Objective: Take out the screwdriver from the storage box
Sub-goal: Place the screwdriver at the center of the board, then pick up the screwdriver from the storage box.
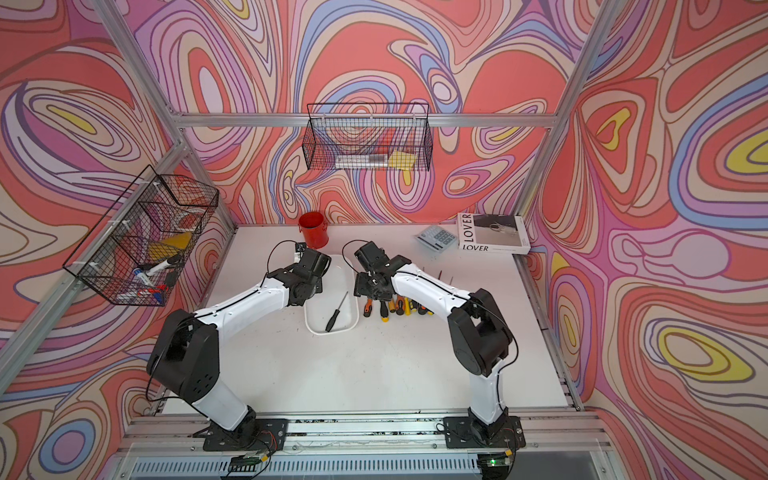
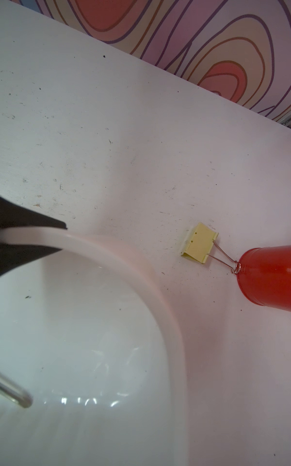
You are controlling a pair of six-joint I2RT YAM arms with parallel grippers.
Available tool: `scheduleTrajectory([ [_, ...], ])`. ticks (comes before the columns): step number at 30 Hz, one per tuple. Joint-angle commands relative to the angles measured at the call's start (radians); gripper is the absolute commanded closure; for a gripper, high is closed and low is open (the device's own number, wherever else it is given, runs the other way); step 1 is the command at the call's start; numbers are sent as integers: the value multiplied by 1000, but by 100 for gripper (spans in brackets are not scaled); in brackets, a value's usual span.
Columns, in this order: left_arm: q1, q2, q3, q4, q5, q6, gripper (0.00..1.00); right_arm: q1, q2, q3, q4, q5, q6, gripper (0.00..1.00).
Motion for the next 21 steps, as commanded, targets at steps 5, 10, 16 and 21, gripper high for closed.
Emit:
scheduleTrajectory([
  [5, -2, -4, 18, -8, -1, -17, 100, 61, -47, -41, 66, -103, 65, 30],
  [10, -2, -10, 20, -8, -1, -19, 100, 82, -10, -120, 198, -208, 144, 31],
  [16, -2, -16, 16, 0, 2, -23, 100, 107, 67, -95, 258, -266, 196, 32],
  [21, -2, -15, 15, 1, 5, -30, 100, 119, 135, -66, 263, -282, 258, 36],
])
